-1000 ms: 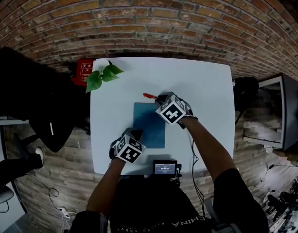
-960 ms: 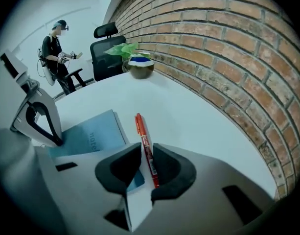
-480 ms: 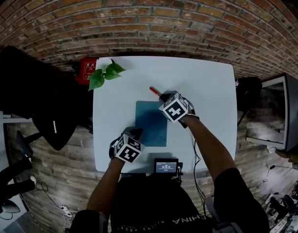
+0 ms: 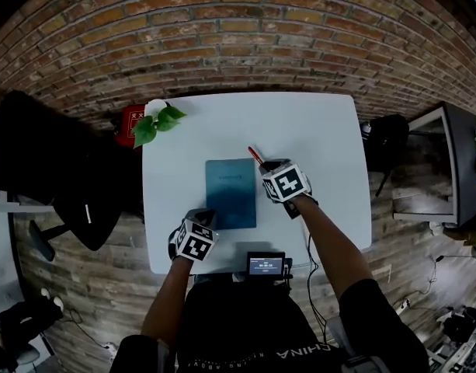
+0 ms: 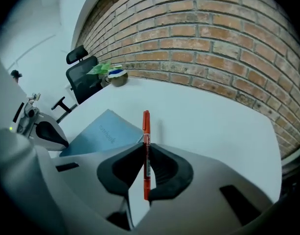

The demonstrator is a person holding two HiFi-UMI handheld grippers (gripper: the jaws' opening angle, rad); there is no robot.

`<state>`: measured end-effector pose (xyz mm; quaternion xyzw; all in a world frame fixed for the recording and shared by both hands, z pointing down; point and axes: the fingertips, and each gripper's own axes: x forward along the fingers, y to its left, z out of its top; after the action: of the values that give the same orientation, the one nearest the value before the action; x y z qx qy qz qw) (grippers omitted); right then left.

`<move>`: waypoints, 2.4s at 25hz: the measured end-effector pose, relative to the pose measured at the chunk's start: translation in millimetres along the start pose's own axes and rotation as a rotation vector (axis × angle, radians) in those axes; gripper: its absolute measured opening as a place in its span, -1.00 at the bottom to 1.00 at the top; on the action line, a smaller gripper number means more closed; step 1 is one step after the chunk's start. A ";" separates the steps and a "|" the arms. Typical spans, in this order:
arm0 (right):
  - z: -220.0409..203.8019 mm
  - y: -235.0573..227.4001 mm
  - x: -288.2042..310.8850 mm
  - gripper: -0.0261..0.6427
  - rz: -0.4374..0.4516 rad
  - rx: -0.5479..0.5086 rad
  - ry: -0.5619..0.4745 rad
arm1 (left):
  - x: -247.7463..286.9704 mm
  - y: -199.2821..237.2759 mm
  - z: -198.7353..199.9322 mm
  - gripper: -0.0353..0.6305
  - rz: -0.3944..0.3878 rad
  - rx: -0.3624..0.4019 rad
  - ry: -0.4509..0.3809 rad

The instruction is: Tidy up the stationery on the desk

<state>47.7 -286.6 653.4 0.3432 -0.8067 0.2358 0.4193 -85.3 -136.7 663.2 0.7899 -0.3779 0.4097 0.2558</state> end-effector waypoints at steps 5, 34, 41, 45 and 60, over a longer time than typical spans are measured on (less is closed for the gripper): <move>-35.5 6.4 -17.2 -0.77 -0.006 0.111 0.003 | -1.1 -4.2 -10.4 -0.86 0.029 -0.020 0.001; -93.9 74.7 -31.6 -0.71 0.151 0.320 -0.012 | -13.0 -27.4 -18.9 -0.86 0.049 -0.035 -0.021; -106.3 75.3 -61.8 -0.79 0.128 0.205 -0.067 | -27.1 -51.3 -16.9 -0.86 0.030 -0.076 -0.108; -117.2 78.5 -82.8 -0.87 0.101 0.118 -0.110 | -37.6 -71.3 -25.9 -0.86 0.031 -0.095 -0.148; -178.0 126.1 -152.8 -0.89 -0.005 0.111 -0.264 | -92.4 -139.2 -59.1 -0.86 -0.094 -0.063 -0.353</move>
<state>107.7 -30.9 609.2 0.3960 -0.8397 0.2318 0.2905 -34.8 22.5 603.8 0.8579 -0.3921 0.2402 0.2291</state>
